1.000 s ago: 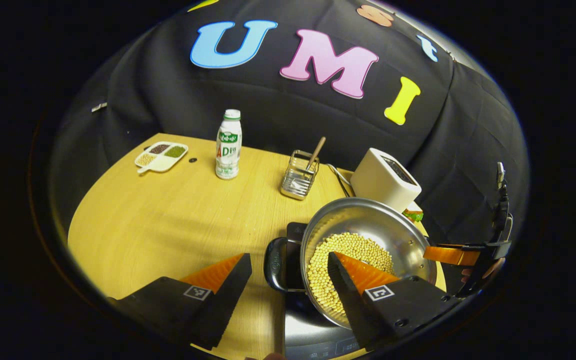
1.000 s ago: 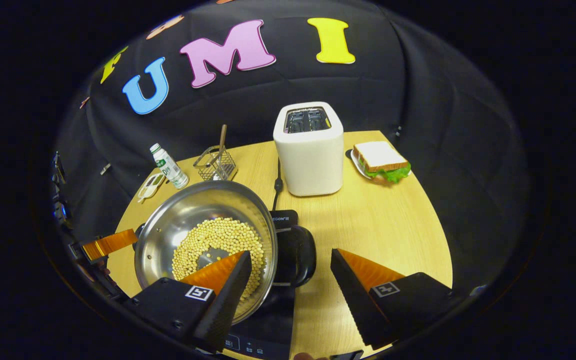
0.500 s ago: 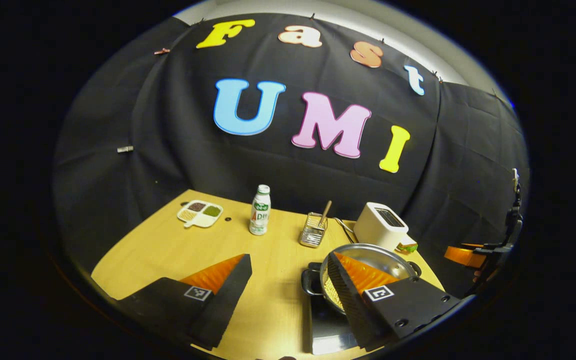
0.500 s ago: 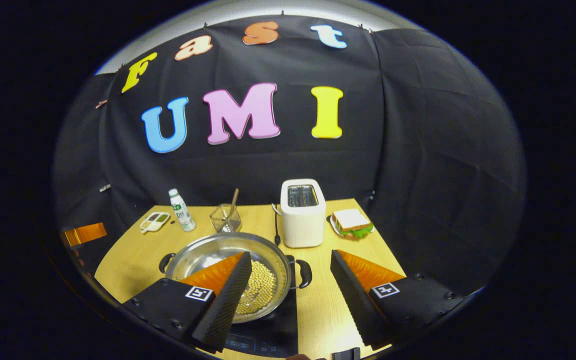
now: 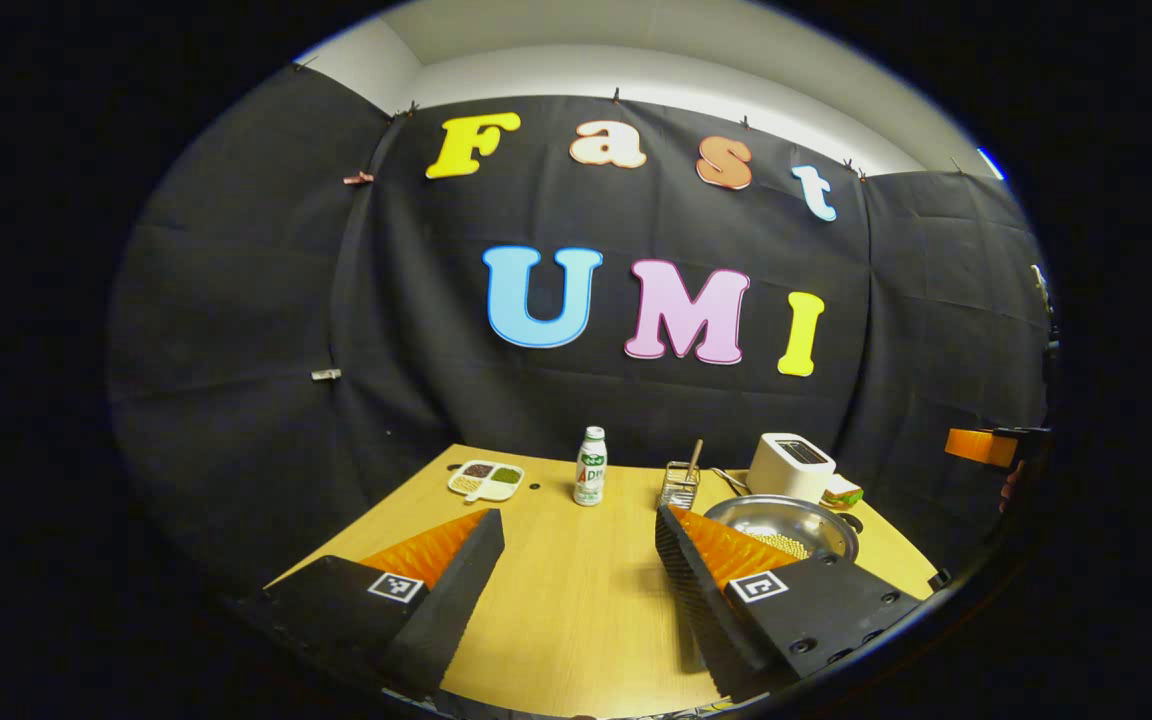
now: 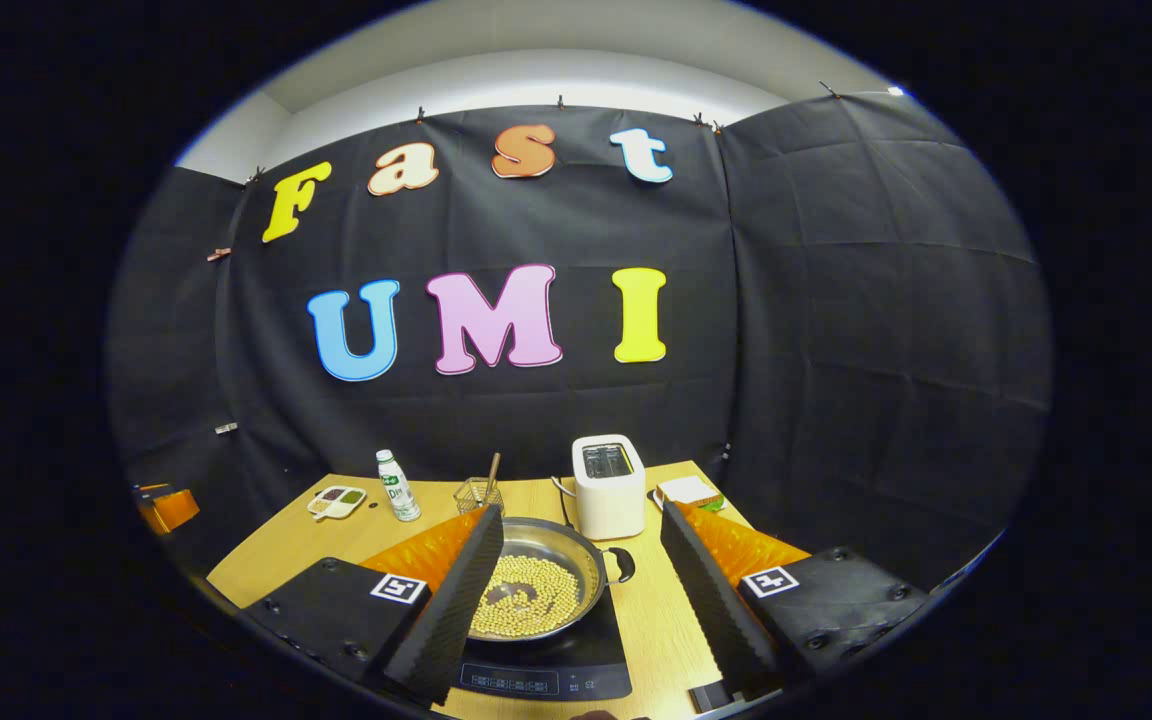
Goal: First push the handle of the pot to place it horizontally, then grasp the pot with both hands and set it on the induction cooktop.
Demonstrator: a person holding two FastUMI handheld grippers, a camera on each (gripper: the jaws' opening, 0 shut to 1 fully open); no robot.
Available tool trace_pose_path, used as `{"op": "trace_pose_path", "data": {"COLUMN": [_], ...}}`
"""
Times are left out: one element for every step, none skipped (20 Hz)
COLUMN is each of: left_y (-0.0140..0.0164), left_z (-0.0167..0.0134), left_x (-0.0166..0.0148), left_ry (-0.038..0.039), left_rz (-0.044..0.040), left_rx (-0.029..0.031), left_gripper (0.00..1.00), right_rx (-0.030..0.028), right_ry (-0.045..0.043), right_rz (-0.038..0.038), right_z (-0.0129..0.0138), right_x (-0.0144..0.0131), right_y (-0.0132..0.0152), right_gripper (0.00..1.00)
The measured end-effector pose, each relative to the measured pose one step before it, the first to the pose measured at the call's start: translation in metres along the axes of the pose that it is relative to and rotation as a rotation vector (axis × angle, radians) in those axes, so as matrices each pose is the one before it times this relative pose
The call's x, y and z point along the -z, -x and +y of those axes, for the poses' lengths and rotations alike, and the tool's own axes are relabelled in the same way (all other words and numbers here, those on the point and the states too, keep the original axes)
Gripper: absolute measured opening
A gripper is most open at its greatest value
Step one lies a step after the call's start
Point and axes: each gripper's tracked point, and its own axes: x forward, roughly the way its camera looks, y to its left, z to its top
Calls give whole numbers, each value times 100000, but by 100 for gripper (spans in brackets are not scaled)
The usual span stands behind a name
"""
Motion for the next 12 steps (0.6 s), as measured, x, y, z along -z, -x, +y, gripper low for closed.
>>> {"op": "trace_pose_path", "data": {"left_y": [1246,1018,1140,1062,708,775,667,455,339,341,261,179], "left_z": [576,436,425,533,261,-48,-265,-165,-263,-699,-995,-443], "left_x": [42,57,300,247,205,235,305,342,706,605,502,532], "left_ry": [-581,-476,-512,-675,-56,-115,-696,-927,-441,322,409,797], "left_rz": [-1571,-747,-256,-264,-795,-575,-368,71,897,1260,1241,1431], "left_rx": [-2487,-1996,-2277,-2490,-2152,-577,251,362,608,2300,2569,1187], "left_gripper": [95,95,95,95,95,95,95,95,95,95,95,95], "right_rx": [97,206,-645,-1165,-760,182,-833,-1357,-1251,-723,-1090,-632], "right_ry": [680,509,499,599,851,848,105,-405,-547,-244,16,386], "right_rz": [-2155,-878,-319,595,754,819,610,778,683,437,286,538], "right_z": [139,95,267,517,363,187,402,675,752,459,482,459], "right_x": [134,221,332,481,563,630,457,357,453,329,244,204], "right_y": [995,1108,988,850,693,636,366,409,394,211,49,122], "right_gripper": [98,99,98,98,98,98,99,98,98,98,99,99]}}
